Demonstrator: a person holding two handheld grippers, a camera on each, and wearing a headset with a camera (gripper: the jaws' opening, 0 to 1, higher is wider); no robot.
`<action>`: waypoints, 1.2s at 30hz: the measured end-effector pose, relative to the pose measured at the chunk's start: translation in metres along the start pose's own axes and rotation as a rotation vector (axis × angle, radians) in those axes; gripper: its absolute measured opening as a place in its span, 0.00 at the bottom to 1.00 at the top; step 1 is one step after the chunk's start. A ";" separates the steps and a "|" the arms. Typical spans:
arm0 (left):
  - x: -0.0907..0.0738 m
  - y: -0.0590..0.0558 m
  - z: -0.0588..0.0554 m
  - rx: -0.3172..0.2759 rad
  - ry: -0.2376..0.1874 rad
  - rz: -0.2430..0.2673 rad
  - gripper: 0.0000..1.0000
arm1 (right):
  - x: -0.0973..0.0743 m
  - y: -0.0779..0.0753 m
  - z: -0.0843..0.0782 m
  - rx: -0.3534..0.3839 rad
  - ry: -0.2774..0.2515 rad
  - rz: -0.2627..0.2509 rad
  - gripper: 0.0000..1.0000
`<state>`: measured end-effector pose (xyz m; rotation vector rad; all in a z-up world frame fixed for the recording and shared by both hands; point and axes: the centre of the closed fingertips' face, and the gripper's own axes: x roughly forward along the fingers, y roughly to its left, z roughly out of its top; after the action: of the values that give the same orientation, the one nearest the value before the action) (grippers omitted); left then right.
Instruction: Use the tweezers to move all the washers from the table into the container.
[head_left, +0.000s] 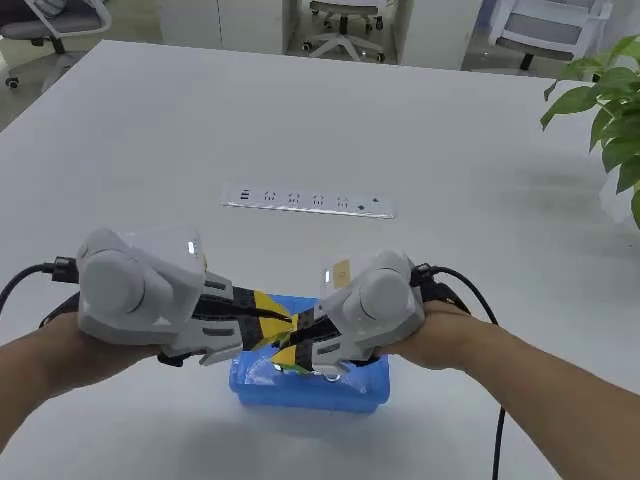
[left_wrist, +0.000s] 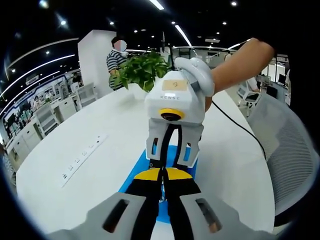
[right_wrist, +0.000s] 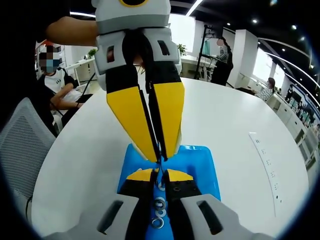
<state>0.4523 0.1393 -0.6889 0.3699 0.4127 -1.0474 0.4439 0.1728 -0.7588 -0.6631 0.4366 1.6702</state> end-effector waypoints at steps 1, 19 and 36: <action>0.000 -0.001 0.001 0.003 -0.001 -0.001 0.06 | 0.000 0.000 0.000 0.001 -0.001 0.001 0.10; -0.011 -0.006 0.024 0.042 -0.021 -0.025 0.05 | -0.017 0.002 0.018 0.024 -0.043 -0.019 0.09; -0.032 -0.027 0.052 0.097 -0.025 -0.071 0.05 | -0.040 0.022 0.043 0.019 -0.068 -0.046 0.07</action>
<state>0.4220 0.1257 -0.6308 0.4308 0.3559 -1.1432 0.4192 0.1640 -0.7020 -0.5963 0.3851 1.6386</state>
